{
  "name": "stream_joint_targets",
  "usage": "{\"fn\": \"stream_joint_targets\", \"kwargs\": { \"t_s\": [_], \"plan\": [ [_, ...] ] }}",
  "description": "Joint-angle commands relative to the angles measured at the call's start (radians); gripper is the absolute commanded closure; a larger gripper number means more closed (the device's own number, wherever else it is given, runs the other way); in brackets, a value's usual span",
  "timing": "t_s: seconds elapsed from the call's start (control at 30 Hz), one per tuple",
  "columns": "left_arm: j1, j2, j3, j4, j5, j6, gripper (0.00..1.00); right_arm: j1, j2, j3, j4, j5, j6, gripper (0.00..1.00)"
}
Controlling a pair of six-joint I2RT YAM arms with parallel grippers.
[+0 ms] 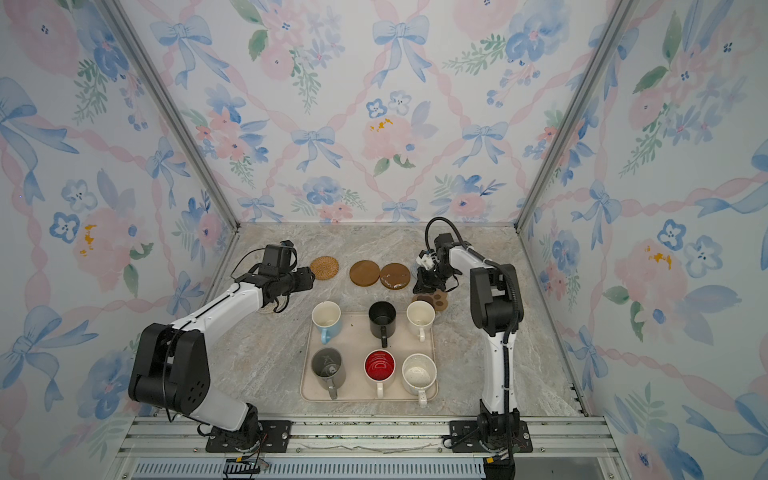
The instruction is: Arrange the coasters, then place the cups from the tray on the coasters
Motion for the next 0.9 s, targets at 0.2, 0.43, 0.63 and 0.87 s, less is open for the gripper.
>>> {"fn": "stream_joint_targets", "kwargs": {
  "t_s": [0.2,0.43,0.63,0.87],
  "plan": [
    [-0.010,0.010,0.002,-0.017,0.008,-0.009,0.43,-0.045,-0.054,0.165,0.079,0.033,0.116,1.00],
    [-0.011,0.000,0.000,-0.018,-0.003,-0.014,0.43,-0.045,0.053,0.273,0.070,0.160,0.208,1.00],
    [-0.014,-0.005,0.000,-0.017,-0.006,-0.027,0.44,-0.047,0.089,0.254,0.139,0.204,0.275,1.00],
    [-0.018,-0.020,-0.013,-0.018,0.001,-0.040,0.44,-0.047,0.154,0.276,0.078,0.274,0.269,1.00]
  ]
}}
